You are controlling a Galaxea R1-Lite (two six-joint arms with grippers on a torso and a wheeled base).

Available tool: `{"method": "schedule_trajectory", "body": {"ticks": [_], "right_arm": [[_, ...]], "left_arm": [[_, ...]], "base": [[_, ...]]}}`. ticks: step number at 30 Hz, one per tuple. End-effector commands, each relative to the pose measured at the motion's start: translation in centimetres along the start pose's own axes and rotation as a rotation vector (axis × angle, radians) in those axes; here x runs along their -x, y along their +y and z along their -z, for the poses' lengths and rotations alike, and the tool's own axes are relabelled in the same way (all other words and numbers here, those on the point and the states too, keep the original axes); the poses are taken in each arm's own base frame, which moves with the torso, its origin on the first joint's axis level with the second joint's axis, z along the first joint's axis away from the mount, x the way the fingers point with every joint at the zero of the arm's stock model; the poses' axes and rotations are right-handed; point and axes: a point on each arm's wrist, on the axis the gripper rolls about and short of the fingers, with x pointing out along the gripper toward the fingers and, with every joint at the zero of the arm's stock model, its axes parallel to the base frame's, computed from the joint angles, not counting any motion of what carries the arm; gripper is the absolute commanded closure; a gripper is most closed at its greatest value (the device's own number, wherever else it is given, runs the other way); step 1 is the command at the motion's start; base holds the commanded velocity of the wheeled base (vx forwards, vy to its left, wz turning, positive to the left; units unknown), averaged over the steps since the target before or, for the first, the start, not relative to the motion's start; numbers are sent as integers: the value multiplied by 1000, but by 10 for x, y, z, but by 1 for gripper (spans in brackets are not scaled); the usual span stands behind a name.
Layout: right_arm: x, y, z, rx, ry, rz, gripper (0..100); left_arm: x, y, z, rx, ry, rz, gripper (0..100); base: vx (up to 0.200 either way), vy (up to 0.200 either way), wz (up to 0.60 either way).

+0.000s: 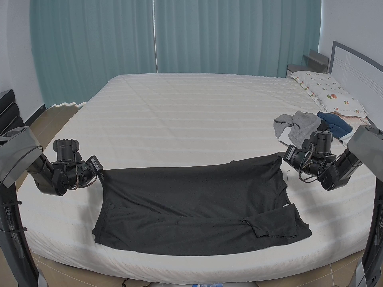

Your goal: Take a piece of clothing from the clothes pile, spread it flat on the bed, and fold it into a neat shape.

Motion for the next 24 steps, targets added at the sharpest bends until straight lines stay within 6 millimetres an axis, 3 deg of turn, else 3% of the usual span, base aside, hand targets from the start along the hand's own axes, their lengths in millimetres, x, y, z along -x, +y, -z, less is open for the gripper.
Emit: {"method": "schedule_trajectory", "body": {"ticks": [1, 9, 15, 24], "right_arm": [[23, 3, 6, -8, 43, -9, 100], [48, -2, 23, -17, 109, 26, 100], [68, -2, 28, -10, 134, 31, 100], [89, -14, 55, 44, 230, 84, 100]], "left_arm": [[23, -5, 4, -48, 18, 18, 100], [38, 5, 21, -184, 51, -6, 100], [49, 13, 34, -203, 68, -21, 100], [61, 27, 60, -231, 163, -68, 100]], "base": [[0, 0, 0], [0, 0, 0], [0, 0, 0], [0, 0, 0]]}}
